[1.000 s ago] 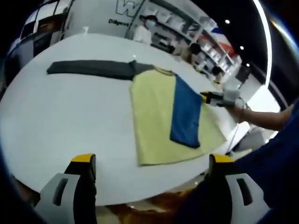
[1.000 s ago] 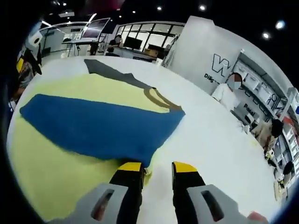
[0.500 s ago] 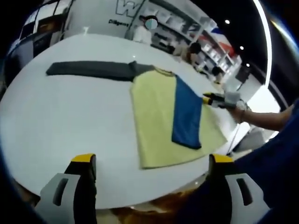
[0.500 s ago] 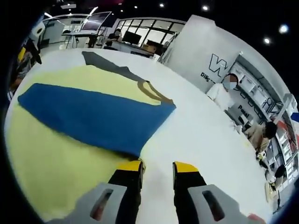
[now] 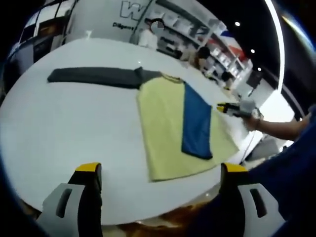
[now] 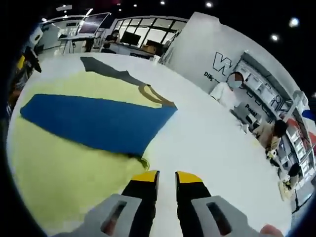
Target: Fold the garment on the visible template until the final outline fits inside the template.
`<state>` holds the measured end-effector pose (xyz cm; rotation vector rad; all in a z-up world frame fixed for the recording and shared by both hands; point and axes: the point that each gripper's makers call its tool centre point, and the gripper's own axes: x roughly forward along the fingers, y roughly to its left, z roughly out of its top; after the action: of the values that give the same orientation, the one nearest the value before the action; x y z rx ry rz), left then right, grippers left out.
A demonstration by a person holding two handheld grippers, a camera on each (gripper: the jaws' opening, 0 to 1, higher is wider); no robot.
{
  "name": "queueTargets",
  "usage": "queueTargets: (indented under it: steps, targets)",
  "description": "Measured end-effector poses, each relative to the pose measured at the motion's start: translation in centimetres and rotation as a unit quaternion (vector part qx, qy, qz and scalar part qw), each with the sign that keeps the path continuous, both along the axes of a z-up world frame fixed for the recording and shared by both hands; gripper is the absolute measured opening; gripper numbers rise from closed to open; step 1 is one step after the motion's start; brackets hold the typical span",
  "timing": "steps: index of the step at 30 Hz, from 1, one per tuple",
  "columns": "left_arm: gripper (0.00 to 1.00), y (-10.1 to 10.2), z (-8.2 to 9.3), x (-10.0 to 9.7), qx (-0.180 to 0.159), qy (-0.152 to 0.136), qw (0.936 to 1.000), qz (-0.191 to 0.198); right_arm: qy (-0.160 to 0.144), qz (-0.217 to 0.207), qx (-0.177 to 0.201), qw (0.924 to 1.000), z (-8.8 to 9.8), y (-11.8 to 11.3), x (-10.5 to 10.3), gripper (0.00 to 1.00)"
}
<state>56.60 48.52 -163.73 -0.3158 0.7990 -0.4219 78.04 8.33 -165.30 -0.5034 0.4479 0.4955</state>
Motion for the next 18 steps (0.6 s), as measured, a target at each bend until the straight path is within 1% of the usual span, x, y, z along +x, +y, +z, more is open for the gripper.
queueTargets:
  steps: [2,3,4,5,8,9,10,11,14,16,18]
  targets:
    - [0.95,0.2,0.0,0.3,-0.003,-0.004,1.0,0.0,-0.003,-0.014,0.018,0.9997,0.7,-0.2,-0.6,0.15]
    - [0.95,0.2,0.1,0.4,-0.004,-0.005,1.0,0.0,0.001,-0.023,0.042,0.9989,1.1,0.0,-1.2,0.15]
    - [0.95,0.3,0.1,0.5,-0.006,-0.007,1.0,-0.001,0.002,-0.025,0.05,0.9985,1.4,0.1,-1.4,0.15]
    - [0.94,0.4,0.1,0.6,-0.007,-0.008,0.9999,-0.002,0.004,-0.029,0.066,0.9974,1.7,0.2,-1.9,0.17]
    - [0.91,0.5,0.2,0.8,-0.009,-0.01,0.9999,-0.002,0.008,-0.034,0.079,0.9962,2.0,0.4,-2.4,0.19]
    - [0.91,0.6,0.2,1.1,-0.014,-0.013,0.9998,-0.003,0.009,-0.045,0.1,0.9939,2.9,0.8,-3.5,0.21]
    - [0.91,0.8,0.3,1.3,-0.018,-0.016,0.9997,-0.002,0.007,-0.046,0.108,0.9931,3.0,0.9,-4.0,0.21]
    - [0.91,1.2,0.5,1.8,-0.028,-0.023,0.9993,0.002,0.014,-0.05,0.131,0.99,3.0,1.2,-5.4,0.22]
    - [0.89,1.6,0.7,2.4,-0.037,-0.032,0.9987,0.011,0.018,-0.056,0.141,0.9883,3.0,1.2,-6.2,0.26]
    - [0.87,2.7,1.2,3.6,-0.061,-0.049,0.9962,0.038,0.025,-0.067,0.167,0.9833,3.1,1.2,-7.7,0.29]
    - [0.87,3.9,1.6,4.8,-0.085,-0.065,0.9921,0.065,0.031,-0.078,0.193,0.9775,3.1,1.2,-9.2,0.32]
